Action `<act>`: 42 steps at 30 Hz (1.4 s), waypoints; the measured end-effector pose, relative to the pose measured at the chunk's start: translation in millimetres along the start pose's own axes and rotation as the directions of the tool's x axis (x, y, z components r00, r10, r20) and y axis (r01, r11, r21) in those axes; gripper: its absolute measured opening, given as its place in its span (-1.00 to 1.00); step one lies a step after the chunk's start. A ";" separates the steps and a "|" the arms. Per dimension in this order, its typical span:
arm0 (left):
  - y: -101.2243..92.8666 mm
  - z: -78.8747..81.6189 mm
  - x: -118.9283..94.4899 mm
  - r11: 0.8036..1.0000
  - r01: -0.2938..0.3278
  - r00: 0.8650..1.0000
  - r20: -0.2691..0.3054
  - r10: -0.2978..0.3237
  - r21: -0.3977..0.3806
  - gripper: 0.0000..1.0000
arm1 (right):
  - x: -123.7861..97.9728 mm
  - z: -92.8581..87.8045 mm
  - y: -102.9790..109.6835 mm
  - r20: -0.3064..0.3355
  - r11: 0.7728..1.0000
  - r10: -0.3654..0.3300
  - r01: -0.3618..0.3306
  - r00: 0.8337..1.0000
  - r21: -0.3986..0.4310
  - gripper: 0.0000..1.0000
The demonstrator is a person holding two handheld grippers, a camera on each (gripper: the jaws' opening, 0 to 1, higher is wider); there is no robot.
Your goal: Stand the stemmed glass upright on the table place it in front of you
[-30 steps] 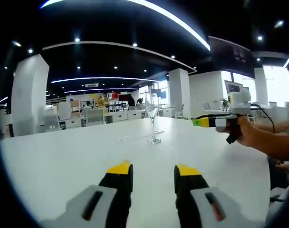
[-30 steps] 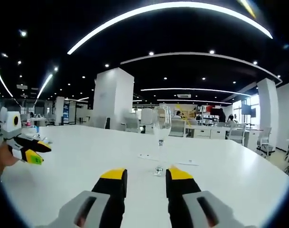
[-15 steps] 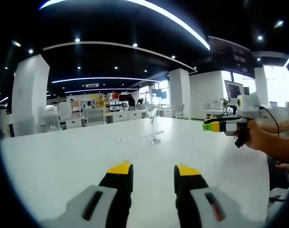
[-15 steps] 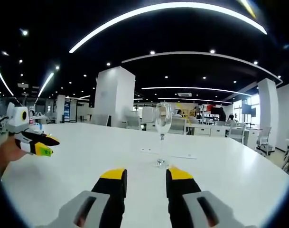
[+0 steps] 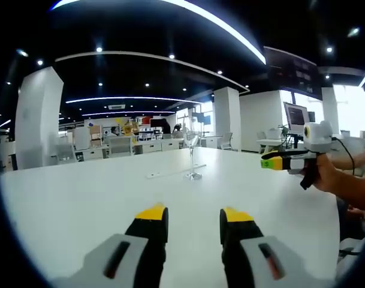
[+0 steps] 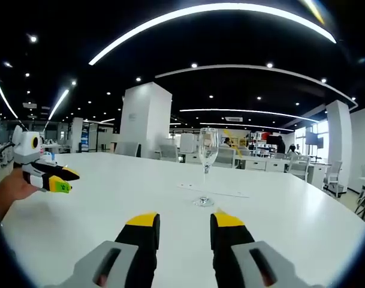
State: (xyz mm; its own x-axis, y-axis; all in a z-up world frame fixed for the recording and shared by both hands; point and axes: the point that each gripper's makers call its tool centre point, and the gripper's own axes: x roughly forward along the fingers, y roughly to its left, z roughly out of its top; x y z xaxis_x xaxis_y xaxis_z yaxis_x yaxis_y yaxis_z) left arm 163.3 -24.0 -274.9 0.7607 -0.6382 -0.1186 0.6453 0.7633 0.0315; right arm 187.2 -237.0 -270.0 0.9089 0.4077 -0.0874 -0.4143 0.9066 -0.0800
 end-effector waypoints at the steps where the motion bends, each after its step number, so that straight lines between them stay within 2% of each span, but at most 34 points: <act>1: 0.2 0.3 -0.6 1.000 -0.001 1.000 0.003 0.001 0.001 -0.31 | -0.4 0.3 0.5 0.000 1.000 0.002 -0.002 1.000 -0.001 -0.26; 11: 4.2 -0.1 0.1 1.000 -0.015 1.000 0.006 0.015 0.002 -0.32 | -4.1 4.4 6.4 0.009 1.000 0.023 -0.023 1.000 -0.006 -0.27; 28: -6.5 5.7 3.6 1.000 -0.006 1.000 0.004 0.006 0.021 -0.32 | -7.8 1.3 2.3 0.012 1.000 0.022 -0.022 1.000 -0.004 -0.28; 39: 1.1 0.7 5.0 1.000 -0.018 1.000 0.013 0.018 0.011 -0.33 | -9.0 0.7 -0.9 0.024 1.000 0.018 -0.017 1.000 -0.012 -0.28; 42: 1.9 -2.7 7.6 1.000 -0.016 1.000 -0.001 0.016 0.011 -0.33 | -10.1 0.1 -2.2 0.027 1.000 0.013 -0.013 1.000 -0.010 -0.28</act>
State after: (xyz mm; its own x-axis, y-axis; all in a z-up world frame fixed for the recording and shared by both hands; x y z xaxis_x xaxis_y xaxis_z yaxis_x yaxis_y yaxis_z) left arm 170.1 -27.2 -278.5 0.7710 -0.6256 -0.1192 0.6336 0.7724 0.0448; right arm 178.9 -243.1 -268.9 0.9045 0.4220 -0.0614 -0.4261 0.9004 -0.0884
